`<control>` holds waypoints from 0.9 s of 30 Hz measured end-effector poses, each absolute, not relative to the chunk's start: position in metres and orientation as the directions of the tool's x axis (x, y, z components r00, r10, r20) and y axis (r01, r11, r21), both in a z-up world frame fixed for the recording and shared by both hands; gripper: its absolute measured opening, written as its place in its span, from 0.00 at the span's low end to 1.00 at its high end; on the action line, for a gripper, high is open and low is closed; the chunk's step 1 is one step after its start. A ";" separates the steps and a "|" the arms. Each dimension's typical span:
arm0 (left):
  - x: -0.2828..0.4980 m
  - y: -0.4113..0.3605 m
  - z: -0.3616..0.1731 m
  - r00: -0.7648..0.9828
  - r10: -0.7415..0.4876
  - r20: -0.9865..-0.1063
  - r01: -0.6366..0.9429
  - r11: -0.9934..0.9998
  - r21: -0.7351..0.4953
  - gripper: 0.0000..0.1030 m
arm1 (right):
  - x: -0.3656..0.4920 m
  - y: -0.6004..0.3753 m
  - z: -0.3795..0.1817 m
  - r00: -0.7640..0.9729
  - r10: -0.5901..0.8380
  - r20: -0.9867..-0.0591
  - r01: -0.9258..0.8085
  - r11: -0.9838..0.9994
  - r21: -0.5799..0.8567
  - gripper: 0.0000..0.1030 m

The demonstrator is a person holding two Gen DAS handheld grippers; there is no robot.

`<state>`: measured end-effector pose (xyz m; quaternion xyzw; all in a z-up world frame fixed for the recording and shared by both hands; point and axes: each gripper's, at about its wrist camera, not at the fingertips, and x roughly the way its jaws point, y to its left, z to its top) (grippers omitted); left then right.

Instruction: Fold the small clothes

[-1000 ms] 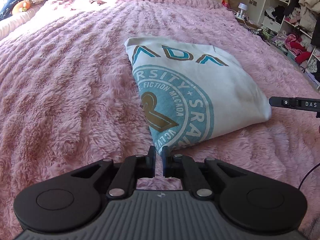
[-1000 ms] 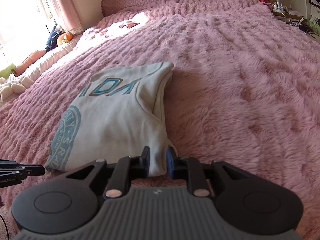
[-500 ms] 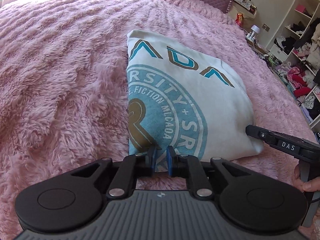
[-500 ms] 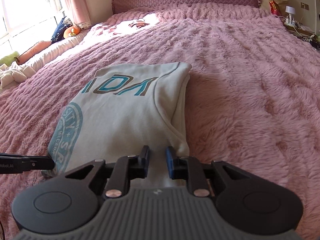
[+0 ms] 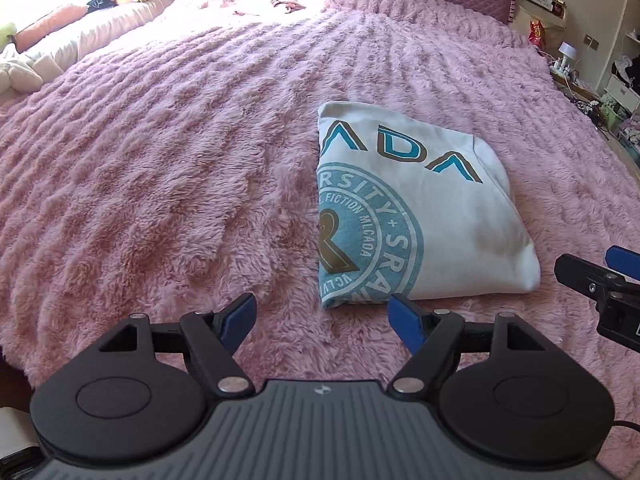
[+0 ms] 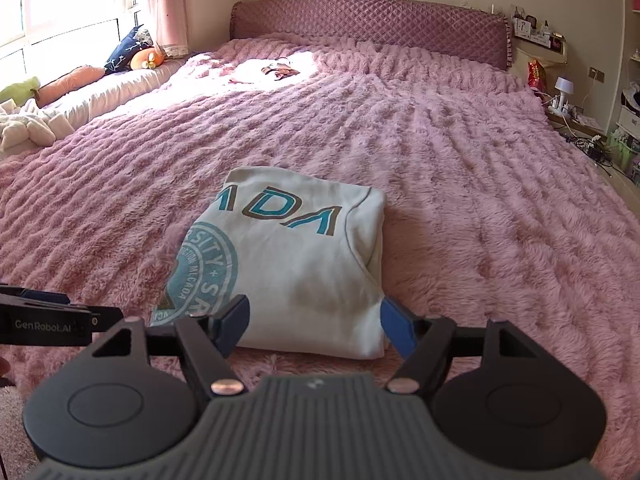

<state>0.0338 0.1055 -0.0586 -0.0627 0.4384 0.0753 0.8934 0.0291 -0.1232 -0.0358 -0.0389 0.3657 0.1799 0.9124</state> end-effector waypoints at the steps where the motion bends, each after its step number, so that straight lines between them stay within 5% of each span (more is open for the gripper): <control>1: 0.028 0.103 -0.056 0.604 0.085 -0.792 -0.193 0.980 -0.042 0.86 | 0.023 -0.123 -0.033 0.668 0.298 -0.682 -0.352 0.934 0.063 0.71; 27: -0.023 0.091 -0.038 0.606 0.065 -0.793 -0.193 0.979 -0.067 0.86 | -0.043 -0.116 -0.023 0.615 0.293 -0.732 -0.306 0.944 0.121 0.76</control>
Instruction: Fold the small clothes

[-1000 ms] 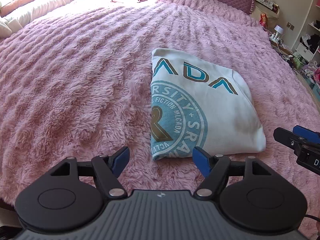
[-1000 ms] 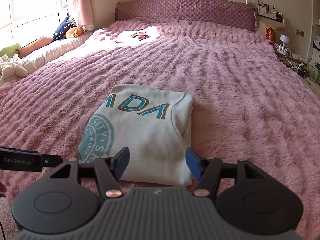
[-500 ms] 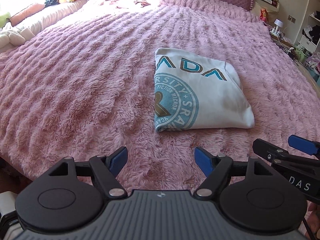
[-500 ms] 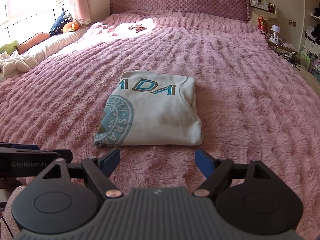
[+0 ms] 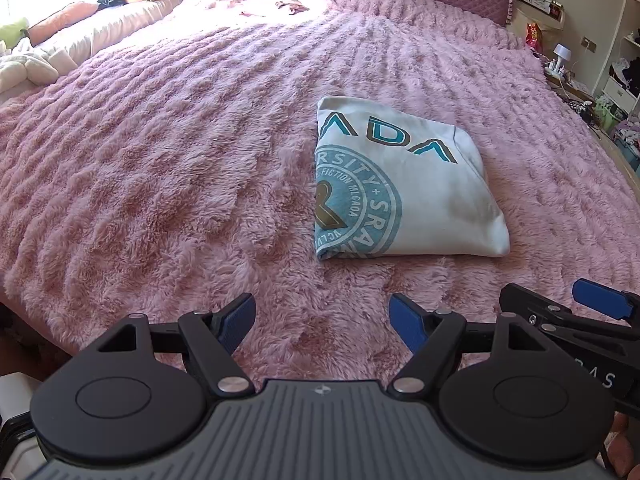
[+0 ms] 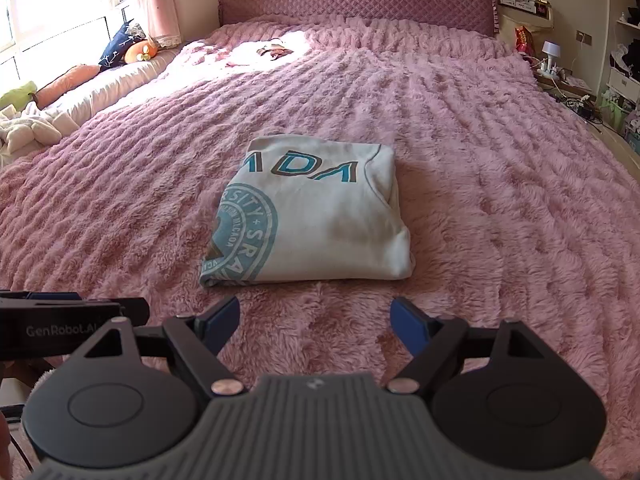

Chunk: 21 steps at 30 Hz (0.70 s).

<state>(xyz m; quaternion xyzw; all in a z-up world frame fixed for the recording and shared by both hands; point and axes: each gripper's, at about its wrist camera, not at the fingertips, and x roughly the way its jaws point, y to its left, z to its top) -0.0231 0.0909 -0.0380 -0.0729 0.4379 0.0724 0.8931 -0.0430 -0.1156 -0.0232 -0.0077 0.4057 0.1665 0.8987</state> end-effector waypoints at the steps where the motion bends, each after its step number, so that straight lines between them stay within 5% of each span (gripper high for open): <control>1: -0.023 0.091 -0.038 0.607 0.064 -0.793 -0.194 0.979 -0.070 0.86 | -0.043 -0.115 -0.023 0.614 0.293 -0.733 -0.306 0.944 0.121 0.76; 21: -0.020 0.084 -0.044 0.587 0.081 -0.806 -0.171 0.985 -0.025 0.86 | -0.045 -0.114 -0.028 0.599 0.293 -0.745 -0.318 0.941 0.114 0.76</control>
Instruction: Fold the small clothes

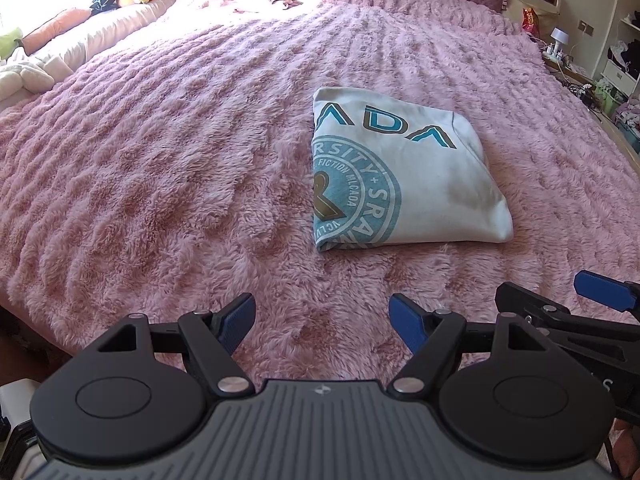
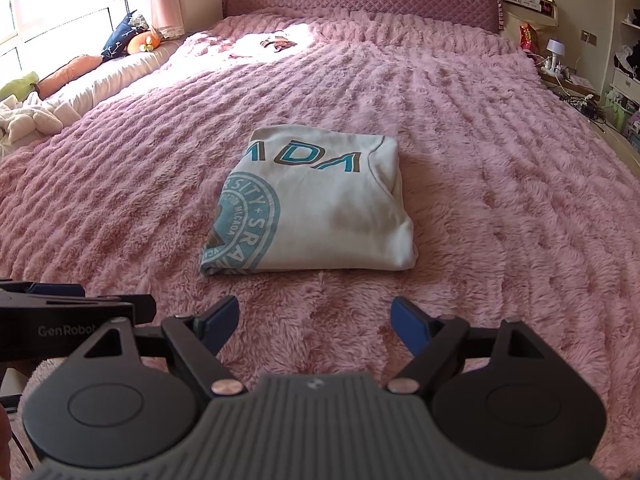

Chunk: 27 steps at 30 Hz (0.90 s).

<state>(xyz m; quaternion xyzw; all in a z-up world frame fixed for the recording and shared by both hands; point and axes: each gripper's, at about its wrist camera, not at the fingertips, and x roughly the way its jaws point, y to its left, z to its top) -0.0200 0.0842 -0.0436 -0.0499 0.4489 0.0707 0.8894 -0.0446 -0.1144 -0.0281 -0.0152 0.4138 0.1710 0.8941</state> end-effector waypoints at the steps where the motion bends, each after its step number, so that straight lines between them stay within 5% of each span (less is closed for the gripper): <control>1: -0.020 0.084 -0.044 0.586 0.081 -0.806 -0.169 0.985 -0.024 0.86 | -0.045 -0.114 -0.028 0.598 0.294 -0.746 -0.319 0.941 0.115 0.76; 27: -0.015 0.079 -0.047 0.566 0.097 -0.818 -0.160 0.987 0.006 0.86 | -0.040 -0.125 -0.030 0.600 0.286 -0.747 -0.290 0.948 0.129 0.77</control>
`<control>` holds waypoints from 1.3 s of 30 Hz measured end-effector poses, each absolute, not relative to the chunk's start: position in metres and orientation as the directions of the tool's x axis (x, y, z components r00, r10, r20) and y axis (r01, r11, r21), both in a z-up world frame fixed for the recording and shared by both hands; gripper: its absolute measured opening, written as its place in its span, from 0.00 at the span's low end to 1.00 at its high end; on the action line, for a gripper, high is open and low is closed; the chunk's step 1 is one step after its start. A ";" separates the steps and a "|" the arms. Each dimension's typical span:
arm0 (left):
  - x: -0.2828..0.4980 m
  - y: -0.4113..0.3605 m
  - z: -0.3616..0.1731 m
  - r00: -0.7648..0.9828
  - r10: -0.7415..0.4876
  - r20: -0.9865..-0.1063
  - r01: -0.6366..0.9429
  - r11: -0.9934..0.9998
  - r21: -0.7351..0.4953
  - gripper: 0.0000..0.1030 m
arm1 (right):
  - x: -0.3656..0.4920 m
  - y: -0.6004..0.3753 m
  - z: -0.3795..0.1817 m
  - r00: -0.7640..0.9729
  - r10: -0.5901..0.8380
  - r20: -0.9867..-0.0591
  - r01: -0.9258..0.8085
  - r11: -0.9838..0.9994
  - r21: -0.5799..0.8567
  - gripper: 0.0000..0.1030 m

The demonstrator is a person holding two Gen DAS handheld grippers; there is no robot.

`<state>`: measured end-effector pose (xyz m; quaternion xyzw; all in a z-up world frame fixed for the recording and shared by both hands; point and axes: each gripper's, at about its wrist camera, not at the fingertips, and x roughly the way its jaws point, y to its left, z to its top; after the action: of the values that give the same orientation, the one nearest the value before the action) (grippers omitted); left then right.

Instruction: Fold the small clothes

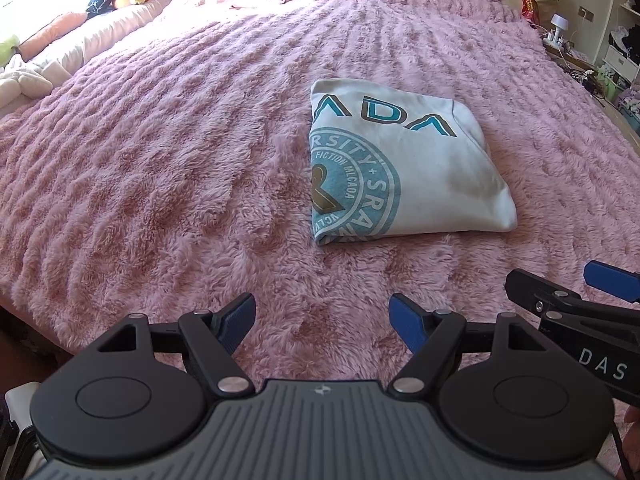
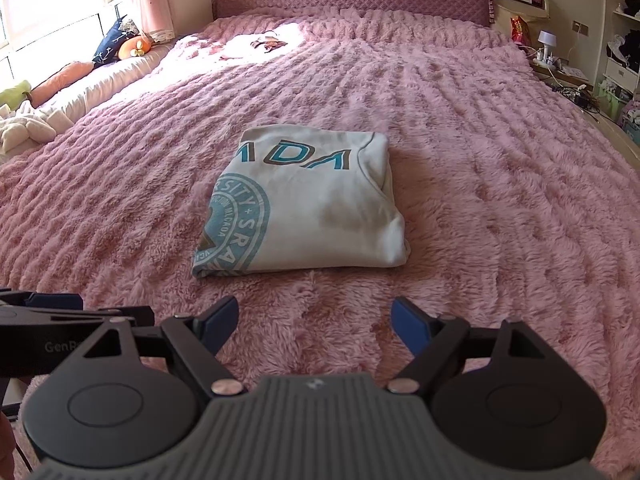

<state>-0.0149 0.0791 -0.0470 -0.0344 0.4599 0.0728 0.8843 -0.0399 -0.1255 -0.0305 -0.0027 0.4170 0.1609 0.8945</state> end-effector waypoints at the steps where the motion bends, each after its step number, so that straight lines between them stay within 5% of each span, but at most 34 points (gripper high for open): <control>1: -0.015 0.079 -0.047 0.566 0.098 -0.818 -0.161 0.987 0.007 0.86 | -0.039 -0.126 -0.031 0.600 0.285 -0.747 -0.289 0.949 0.130 0.77; 39: -0.013 0.071 -0.052 0.599 0.099 -0.795 -0.126 0.992 0.028 0.86 | -0.034 -0.124 -0.041 0.581 0.273 -0.767 -0.275 0.953 0.131 0.77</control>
<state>-0.0127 0.0712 -0.0515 -0.0153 0.4433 0.0629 0.8940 -0.0339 -0.1242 -0.0413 -0.0011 0.4310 0.1539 0.8891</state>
